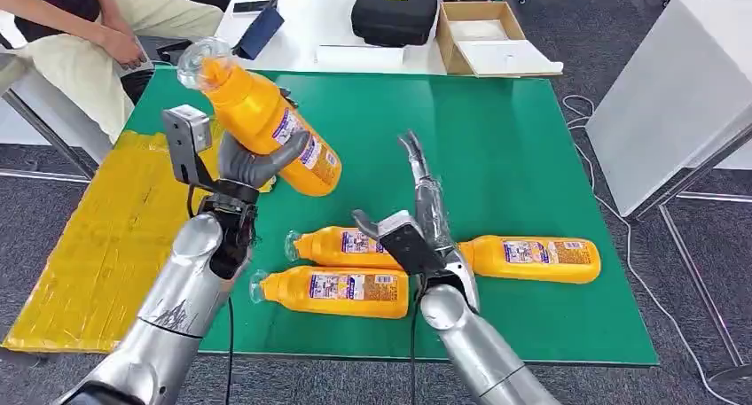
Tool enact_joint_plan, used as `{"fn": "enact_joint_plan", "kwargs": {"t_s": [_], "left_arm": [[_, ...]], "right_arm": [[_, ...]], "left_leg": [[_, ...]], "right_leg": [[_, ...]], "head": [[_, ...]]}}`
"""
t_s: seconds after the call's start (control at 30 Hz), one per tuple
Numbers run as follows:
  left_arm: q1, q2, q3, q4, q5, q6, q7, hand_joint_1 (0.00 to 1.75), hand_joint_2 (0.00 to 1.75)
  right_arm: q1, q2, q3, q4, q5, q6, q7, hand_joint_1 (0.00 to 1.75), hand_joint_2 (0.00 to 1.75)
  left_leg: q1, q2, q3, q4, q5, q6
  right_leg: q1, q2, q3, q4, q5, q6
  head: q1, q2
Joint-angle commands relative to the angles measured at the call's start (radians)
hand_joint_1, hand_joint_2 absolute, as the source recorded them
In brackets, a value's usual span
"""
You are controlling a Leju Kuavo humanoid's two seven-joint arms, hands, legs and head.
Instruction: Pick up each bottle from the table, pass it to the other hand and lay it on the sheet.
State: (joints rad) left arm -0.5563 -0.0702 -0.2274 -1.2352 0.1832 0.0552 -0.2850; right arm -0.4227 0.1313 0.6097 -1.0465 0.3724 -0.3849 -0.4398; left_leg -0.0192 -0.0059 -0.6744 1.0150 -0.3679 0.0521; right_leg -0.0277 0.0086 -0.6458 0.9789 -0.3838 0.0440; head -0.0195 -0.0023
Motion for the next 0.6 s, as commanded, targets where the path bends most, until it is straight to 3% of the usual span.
{"fn": "enact_joint_plan", "kwargs": {"t_s": [0.03, 0.27, 0.3, 0.33, 0.37, 0.47, 0.53, 0.6], "left_arm": [[0.028, 0.056, 0.089, -0.039, -0.104, 0.098, -0.012, 1.75, 1.75], [0.026, 0.050, 0.088, -0.036, -0.105, 0.097, -0.012, 1.75, 1.75], [0.026, 0.050, 0.088, -0.036, -0.105, 0.097, -0.012, 1.75, 1.75], [0.026, 0.050, 0.088, -0.036, -0.105, 0.097, -0.012, 1.75, 1.75], [0.036, 0.064, 0.084, -0.032, -0.148, 0.128, -0.020, 1.75, 1.75], [0.033, 0.098, 0.069, 0.013, -0.541, 0.448, -0.084, 1.75, 1.75], [0.032, 0.101, 0.087, 0.044, -0.621, 0.470, -0.079, 1.75, 1.75], [0.012, 0.118, 0.092, 0.122, -0.843, 0.613, -0.056, 1.75, 1.75]], "right_arm": [[0.127, -0.134, -0.100, -0.376, -0.056, 0.056, 0.011, 0.00, 1.75], [0.125, -0.126, -0.100, -0.365, -0.057, 0.057, 0.010, 0.00, 1.75], [0.125, -0.126, -0.100, -0.365, -0.057, 0.057, 0.010, 0.00, 1.75], [0.125, -0.126, -0.100, -0.365, -0.057, 0.057, 0.010, 0.00, 1.75], [0.144, -0.133, -0.120, -0.389, -0.053, 0.041, -0.003, 0.00, 1.75], [0.218, -0.180, -0.196, -0.506, 0.003, -0.011, 0.010, 0.00, 1.75], [0.245, -0.204, -0.262, -0.543, 0.034, -0.041, 0.030, 0.00, 1.75], [0.261, -0.216, -0.327, -0.559, 0.042, -0.056, 0.049, 0.00, 1.75]], "left_leg": [[0.000, -0.001, 0.004, 0.000, -0.002, -0.003], [0.001, -0.001, 0.002, 0.000, -0.001, -0.003], [0.002, -0.001, 0.009, 0.000, -0.004, -0.006], [0.001, 0.000, 0.004, 0.000, -0.001, -0.003], [0.001, 0.000, 0.008, 0.000, -0.003, -0.005], [0.001, -0.002, 0.004, -0.001, -0.001, -0.003], [0.001, -0.003, 0.005, -0.001, -0.002, -0.003], [0.001, -0.003, 0.007, -0.001, -0.002, -0.004]], "right_leg": [[0.001, -0.002, 0.004, -0.001, -0.002, -0.002], [0.001, -0.001, 0.003, -0.001, -0.001, -0.002], [0.002, -0.002, 0.010, -0.001, -0.003, -0.005], [0.001, -0.001, 0.004, -0.001, -0.001, -0.002], [0.002, -0.001, 0.008, -0.001, -0.003, -0.004], [0.001, -0.003, 0.005, -0.001, -0.002, -0.002], [0.001, -0.004, 0.006, -0.001, -0.002, -0.002], [0.001, -0.004, 0.007, -0.002, -0.003, -0.003]], "head": [[0.000, 0.000], [0.000, 0.000], [0.000, 0.000], [0.000, 0.000], [0.000, 0.000], [0.000, 0.000], [0.000, 0.000], [0.000, 0.000]]}}
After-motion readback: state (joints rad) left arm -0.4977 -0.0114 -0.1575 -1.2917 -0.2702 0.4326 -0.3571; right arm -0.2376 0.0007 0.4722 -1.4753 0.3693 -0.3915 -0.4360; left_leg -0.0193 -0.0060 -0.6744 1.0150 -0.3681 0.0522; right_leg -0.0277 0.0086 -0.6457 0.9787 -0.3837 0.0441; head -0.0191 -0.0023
